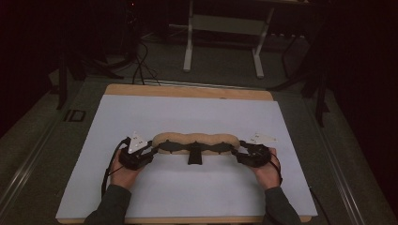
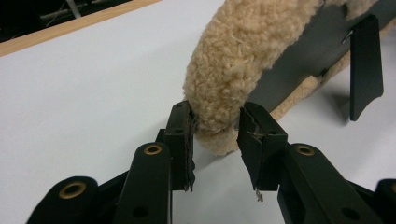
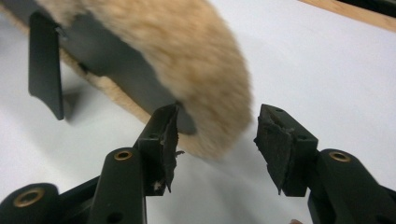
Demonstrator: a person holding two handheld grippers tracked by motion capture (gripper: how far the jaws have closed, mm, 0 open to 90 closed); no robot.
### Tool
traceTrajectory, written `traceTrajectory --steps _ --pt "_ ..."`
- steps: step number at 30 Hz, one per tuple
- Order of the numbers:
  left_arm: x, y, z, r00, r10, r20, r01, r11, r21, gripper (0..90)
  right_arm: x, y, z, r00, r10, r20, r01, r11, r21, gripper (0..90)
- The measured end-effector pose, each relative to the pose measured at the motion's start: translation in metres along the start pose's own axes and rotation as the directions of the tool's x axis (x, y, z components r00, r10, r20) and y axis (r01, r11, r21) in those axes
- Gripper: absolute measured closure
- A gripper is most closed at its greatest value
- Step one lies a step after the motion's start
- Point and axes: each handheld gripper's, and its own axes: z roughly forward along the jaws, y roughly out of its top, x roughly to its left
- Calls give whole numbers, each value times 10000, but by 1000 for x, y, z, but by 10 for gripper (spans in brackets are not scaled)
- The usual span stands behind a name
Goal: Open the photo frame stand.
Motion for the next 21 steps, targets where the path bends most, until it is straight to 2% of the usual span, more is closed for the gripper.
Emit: traceTrajectory --steps 2,4,10,15,21 --pt "-1 0 -1 10000 48 24 -48 10000 20 666 -4 -2 -3 9996 285 -60 -285 9996 -70 497" --pt "-1 -1 -2 10000 71 47 -71 10000 36 665 -5 -4 -6 9991 379 -213 -381 9992 -123 522" --pt "-3 -2 -4 9999 145 69 -146 9998 106 663 -2 -5 -6 9986 367 -388 -367 9993 19 581" --pt "-4 -2 -6 9997 242 104 -244 9995 178 660 2 -5 -6 9990 245 -384 -239 9996 150 586" --pt "-5 -2 -6 9997 205 108 -206 9996 169 655 4 -7 -10 9979 394 -513 -382 9990 241 580"
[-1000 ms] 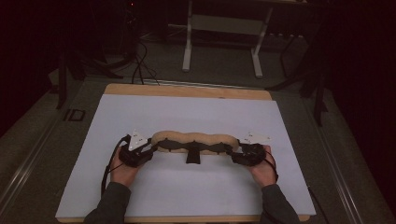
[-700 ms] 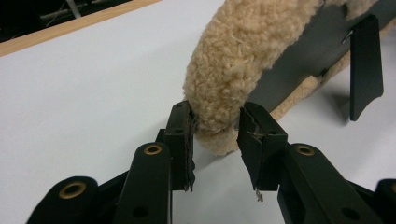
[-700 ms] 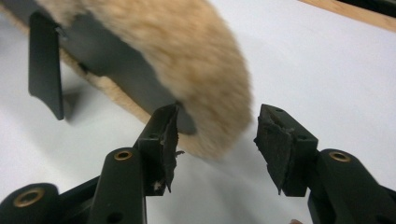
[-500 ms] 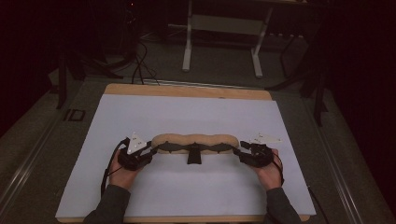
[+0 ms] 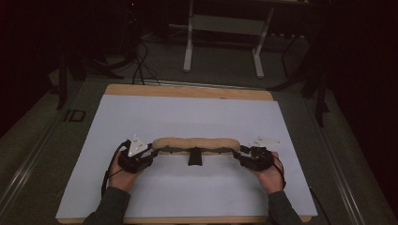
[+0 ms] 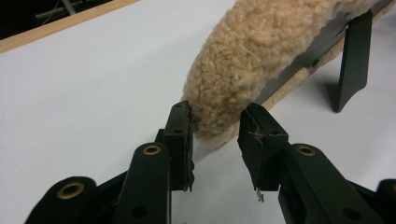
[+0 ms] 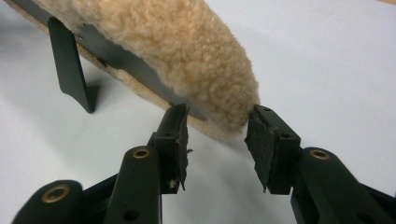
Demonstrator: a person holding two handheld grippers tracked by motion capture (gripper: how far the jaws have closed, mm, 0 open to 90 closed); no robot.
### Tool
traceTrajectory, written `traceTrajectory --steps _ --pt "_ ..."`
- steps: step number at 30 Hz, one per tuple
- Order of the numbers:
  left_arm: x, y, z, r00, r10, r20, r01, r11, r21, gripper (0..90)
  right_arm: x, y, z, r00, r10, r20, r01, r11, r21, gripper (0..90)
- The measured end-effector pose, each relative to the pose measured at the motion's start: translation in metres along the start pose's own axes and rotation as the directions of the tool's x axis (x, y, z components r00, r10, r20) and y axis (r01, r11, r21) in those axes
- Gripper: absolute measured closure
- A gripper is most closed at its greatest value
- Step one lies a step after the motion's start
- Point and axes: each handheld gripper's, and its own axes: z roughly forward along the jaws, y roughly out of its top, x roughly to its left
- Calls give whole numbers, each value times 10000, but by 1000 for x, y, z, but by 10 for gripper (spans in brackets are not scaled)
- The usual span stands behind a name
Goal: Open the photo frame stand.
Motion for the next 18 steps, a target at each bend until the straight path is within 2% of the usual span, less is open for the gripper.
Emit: traceTrajectory --steps 9,12,18 --pt "4 0 -2 9991 -337 271 339 9994 -93 625 4 -3 1 10000 -14 -94 17 9995 319 544" --pt "5 0 -3 9990 -318 326 321 9994 -86 612 5 -3 2 9999 -131 -48 133 9988 470 539" --pt "8 1 -6 9943 -802 705 821 9963 -255 584 5 -3 3 10000 -2 -72 6 9979 642 526"
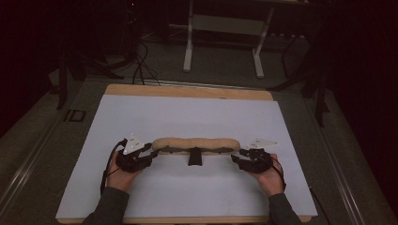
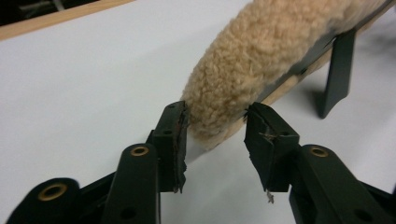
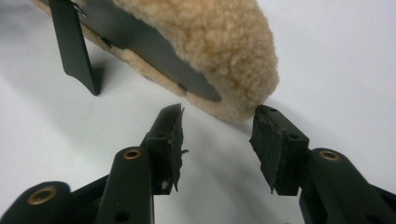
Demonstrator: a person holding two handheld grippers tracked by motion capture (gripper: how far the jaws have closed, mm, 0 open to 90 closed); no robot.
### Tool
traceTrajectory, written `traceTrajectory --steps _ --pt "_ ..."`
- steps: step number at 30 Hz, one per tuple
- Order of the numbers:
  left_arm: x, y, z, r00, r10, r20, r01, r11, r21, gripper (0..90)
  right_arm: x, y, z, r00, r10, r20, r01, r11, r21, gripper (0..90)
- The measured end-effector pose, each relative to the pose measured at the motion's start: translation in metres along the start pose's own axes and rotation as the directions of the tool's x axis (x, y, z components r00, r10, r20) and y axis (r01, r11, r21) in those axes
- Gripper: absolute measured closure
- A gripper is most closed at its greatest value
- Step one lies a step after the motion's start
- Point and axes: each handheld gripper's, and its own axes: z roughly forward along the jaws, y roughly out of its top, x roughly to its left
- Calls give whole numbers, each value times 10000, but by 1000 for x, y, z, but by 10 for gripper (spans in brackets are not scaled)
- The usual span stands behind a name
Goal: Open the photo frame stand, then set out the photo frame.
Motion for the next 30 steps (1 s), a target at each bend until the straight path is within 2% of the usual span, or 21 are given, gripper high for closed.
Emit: traceTrajectory --steps 4,8,15,17,20,23,24,27,29,30 --pt "1 1 -2 10000 52 -39 -52 10000 19 568 1 0 2 9999 -61 -107 64 9995 297 517" --pt "3 1 -3 9999 -18 141 20 9999 -113 560 4 0 4 9997 -214 -111 219 9983 540 512" --pt "8 3 -10 9990 -34 435 48 9995 -320 567 6 1 4 9990 -372 -244 387 9971 661 519" --pt "7 4 -13 9992 166 363 -152 9991 -390 573 7 1 4 9986 -403 -328 425 9966 706 519" --pt "7 5 -18 9979 389 524 -354 9972 -657 580 9 2 5 9979 -516 -387 544 9956 768 520" --pt "8 5 -21 9969 422 665 -365 9958 -838 580 10 2 5 9973 -582 -444 615 9951 779 520" --pt "10 6 -24 9965 322 769 -238 9939 -1072 580 11 2 6 9971 -603 -461 637 9950 767 521" --pt "14 6 -28 9962 -5 870 128 9898 -1416 571 12 3 5 9963 -602 -614 647 9951 742 520" --pt "15 7 -30 9959 -84 904 218 9886 -1489 568 13 3 5 9961 -605 -645 650 9954 706 518" --pt "17 7 -32 9956 -184 921 336 9855 -1661 568 13 3 5 9960 -606 -662 651 9955 682 516"
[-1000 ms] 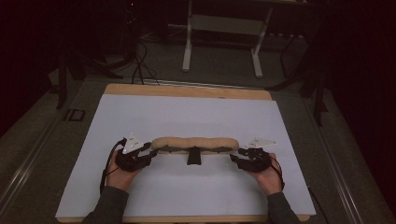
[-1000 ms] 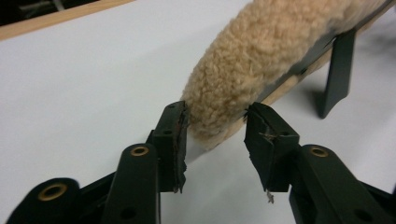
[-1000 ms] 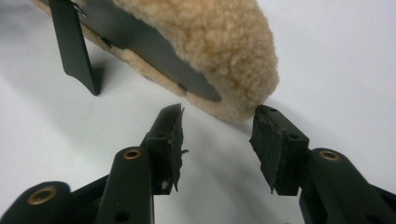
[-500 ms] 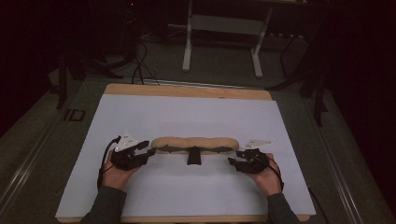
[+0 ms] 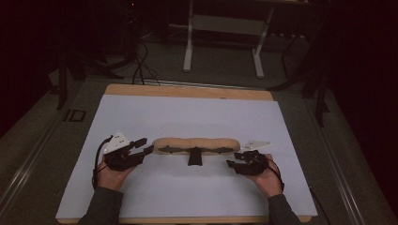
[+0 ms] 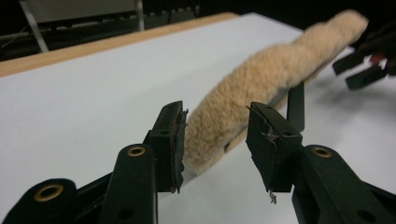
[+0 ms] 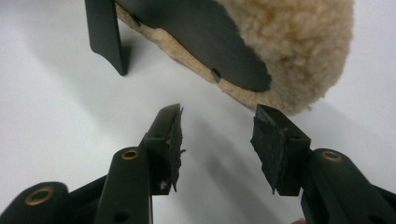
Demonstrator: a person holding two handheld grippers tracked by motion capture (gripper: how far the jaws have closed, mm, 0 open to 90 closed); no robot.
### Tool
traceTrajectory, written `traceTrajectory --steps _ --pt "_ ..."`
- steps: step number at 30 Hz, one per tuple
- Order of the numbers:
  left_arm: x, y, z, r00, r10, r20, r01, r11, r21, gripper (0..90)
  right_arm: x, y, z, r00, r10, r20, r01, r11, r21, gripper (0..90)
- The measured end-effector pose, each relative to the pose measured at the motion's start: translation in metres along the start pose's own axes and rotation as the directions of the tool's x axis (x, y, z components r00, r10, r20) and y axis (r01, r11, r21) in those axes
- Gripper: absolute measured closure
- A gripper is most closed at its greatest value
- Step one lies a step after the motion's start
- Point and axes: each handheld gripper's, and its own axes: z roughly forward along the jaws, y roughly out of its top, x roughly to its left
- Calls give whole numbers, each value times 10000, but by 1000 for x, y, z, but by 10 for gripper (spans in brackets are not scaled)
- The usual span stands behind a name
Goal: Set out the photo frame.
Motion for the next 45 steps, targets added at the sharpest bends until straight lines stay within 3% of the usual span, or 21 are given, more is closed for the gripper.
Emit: traceTrajectory --steps 7,11,16,21,25,27,29,45 --pt "8 6 4 9991 -303 -300 303 9995 -24 590 2 2 -1 9999 -96 48 97 9998 -171 517" --pt "7 6 11 9937 -186 -1106 249 9981 565 638 4 4 -3 9998 -132 162 137 9995 -295 541" --pt "5 4 22 9899 -4 -1416 166 9934 1134 731 6 5 -5 9995 -171 284 185 9987 -481 655" --pt "6 0 29 9919 -29 -1273 210 9898 1410 791 7 7 -5 9990 -107 436 133 9980 -612 764" --pt "1 -1 33 9898 330 -1388 -129 9896 1436 896 8 8 -4 9947 -198 1013 263 9977 -630 872" --pt "0 -1 34 9904 385 -1326 -194 9896 1427 900 7 8 -4 9930 -90 1179 172 9975 -685 897" --pt "-2 -2 35 9890 514 -1384 -300 9878 1527 900 6 9 -3 9935 65 1134 27 9968 -800 899" --pt "-4 -5 32 9931 386 -1105 -221 9890 1462 900 6 14 7 9921 123 1245 -42 9979 -652 899"
